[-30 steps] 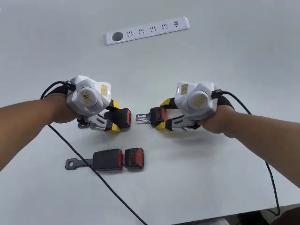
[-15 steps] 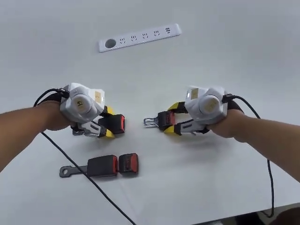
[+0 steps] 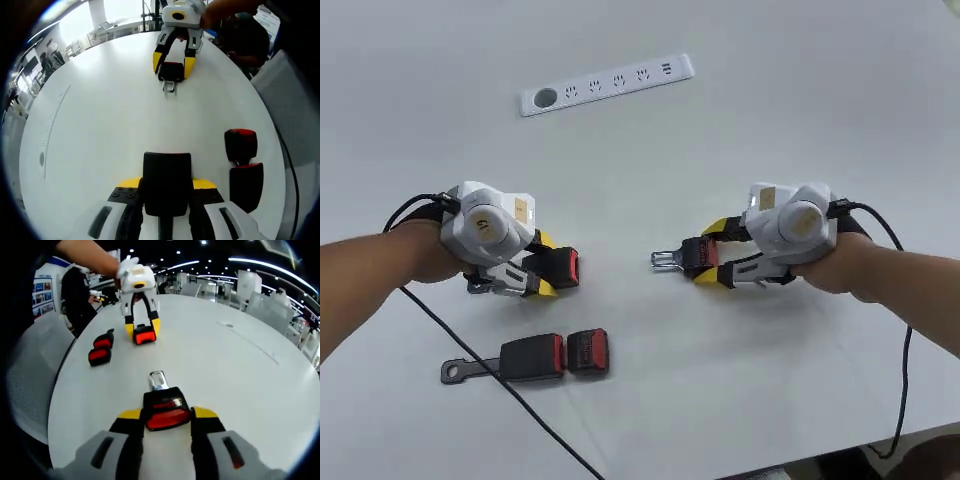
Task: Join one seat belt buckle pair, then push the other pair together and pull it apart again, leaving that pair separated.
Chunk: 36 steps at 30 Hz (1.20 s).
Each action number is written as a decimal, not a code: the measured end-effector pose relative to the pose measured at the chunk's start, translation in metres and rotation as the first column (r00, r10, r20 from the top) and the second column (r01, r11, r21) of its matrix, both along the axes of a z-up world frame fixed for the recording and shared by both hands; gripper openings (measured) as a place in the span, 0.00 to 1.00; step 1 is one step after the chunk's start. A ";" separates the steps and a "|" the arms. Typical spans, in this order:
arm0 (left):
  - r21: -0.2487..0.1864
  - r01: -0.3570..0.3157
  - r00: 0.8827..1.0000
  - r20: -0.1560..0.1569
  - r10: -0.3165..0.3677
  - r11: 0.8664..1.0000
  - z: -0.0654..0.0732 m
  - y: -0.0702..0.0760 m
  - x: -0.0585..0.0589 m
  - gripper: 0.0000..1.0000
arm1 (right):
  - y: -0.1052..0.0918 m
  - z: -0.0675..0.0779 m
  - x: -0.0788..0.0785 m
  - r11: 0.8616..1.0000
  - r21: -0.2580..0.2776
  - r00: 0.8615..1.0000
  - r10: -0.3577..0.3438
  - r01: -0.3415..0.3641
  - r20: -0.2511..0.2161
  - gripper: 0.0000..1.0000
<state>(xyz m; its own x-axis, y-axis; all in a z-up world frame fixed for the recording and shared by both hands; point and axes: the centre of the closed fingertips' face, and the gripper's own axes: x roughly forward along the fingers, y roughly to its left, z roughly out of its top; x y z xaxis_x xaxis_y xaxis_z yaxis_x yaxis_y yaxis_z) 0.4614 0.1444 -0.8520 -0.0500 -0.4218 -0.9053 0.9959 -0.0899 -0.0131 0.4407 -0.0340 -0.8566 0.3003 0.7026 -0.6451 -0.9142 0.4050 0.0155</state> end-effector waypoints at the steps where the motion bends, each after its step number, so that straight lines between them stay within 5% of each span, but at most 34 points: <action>1: 0.001 0.000 1.000 0.000 0.000 1.000 0.000 0.000 0.000 0.36 | -0.002 0.001 -0.001 1.000 -0.001 1.000 -0.001 0.001 0.001 0.36; 17: 0.020 -0.050 0.999 -0.001 0.050 0.999 0.001 -0.003 -0.002 0.38 | -0.007 0.008 -0.014 1.000 -0.007 1.000 0.002 -0.002 -0.019 0.40; 19: 0.018 -0.074 0.997 -0.028 0.075 0.997 0.003 -0.005 -0.007 0.45 | -0.010 0.008 -0.012 1.000 -0.026 1.000 -0.017 0.017 -0.007 0.42; 21: 0.015 -0.093 0.996 -0.007 0.094 0.996 0.007 -0.003 -0.005 0.56 | -0.007 0.017 -0.009 0.997 0.037 0.998 -0.062 0.062 -0.004 0.51; 24: -0.049 -0.169 0.985 0.014 0.170 0.984 0.019 -0.008 0.002 0.63 | -0.013 0.022 0.000 0.991 0.034 0.991 -0.132 0.131 0.021 0.72; 26: -0.093 -0.231 0.972 0.031 0.235 0.969 0.030 -0.009 0.009 0.67 | -0.015 0.026 0.004 0.986 0.031 0.985 -0.163 0.162 0.048 0.78; 30: -0.209 -0.358 0.922 0.072 0.380 0.910 0.056 -0.011 0.021 0.79 | -0.014 0.043 0.010 0.960 0.084 0.958 -0.275 0.268 0.082 0.86; 33: -0.287 -0.451 0.865 0.092 0.494 0.845 0.074 -0.005 0.023 0.93 | -0.012 0.051 0.010 0.941 0.113 0.939 -0.330 0.319 0.095 0.89; 34: -0.305 -0.463 0.853 0.102 0.512 0.832 0.078 -0.003 0.023 0.99 | -0.010 0.054 0.009 0.933 0.129 0.933 -0.348 0.336 0.089 0.90; 36: -0.340 -0.521 0.810 0.094 0.579 0.783 0.088 0.005 0.019 1.00 | -0.007 0.061 0.003 0.927 0.141 0.925 -0.363 0.347 0.110 0.92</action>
